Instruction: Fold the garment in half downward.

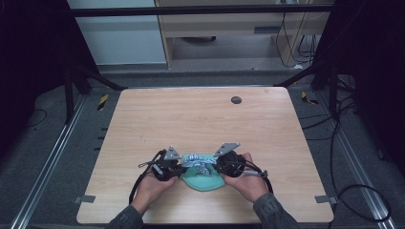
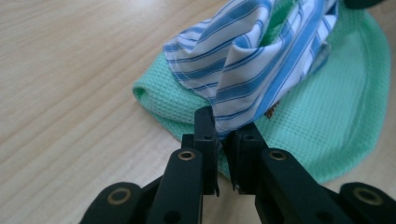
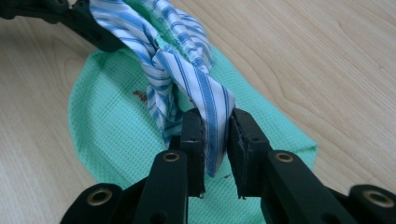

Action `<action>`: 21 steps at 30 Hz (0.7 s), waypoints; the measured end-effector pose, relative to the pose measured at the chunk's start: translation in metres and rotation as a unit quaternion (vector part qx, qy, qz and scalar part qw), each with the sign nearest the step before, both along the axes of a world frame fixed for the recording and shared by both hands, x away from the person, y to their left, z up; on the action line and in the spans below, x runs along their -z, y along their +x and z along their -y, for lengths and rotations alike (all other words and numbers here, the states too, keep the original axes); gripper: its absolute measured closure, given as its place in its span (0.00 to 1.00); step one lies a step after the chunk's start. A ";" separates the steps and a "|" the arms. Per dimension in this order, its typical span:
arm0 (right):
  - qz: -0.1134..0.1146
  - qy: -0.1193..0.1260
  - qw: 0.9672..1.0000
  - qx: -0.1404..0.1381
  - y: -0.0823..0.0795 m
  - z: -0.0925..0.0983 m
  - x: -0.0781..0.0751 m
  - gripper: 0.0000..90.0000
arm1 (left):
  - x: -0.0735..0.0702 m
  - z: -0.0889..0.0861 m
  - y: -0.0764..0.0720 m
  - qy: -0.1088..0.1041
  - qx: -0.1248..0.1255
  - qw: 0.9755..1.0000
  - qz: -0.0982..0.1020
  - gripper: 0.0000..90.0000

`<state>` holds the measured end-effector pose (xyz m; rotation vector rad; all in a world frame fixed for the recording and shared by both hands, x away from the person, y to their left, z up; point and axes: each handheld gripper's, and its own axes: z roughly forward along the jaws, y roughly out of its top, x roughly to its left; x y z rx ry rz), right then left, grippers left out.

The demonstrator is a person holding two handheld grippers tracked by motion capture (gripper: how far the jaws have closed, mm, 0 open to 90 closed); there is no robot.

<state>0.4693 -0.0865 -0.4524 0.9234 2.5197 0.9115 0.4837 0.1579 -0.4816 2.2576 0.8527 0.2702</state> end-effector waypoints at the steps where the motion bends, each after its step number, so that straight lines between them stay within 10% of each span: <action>1: 0.001 0.001 1.000 0.001 0.001 -0.001 0.000 0.85 | 0.000 -0.001 0.004 0.001 -0.004 1.000 0.005 0.93; 7: -0.001 0.008 1.000 0.011 0.006 -0.003 0.003 0.84 | -0.004 -0.002 0.015 -0.006 -0.012 1.000 0.011 0.91; 21: -0.002 0.015 1.000 -0.001 -0.016 0.003 0.008 0.74 | -0.005 -0.020 -0.019 -0.014 -0.003 0.999 0.033 0.63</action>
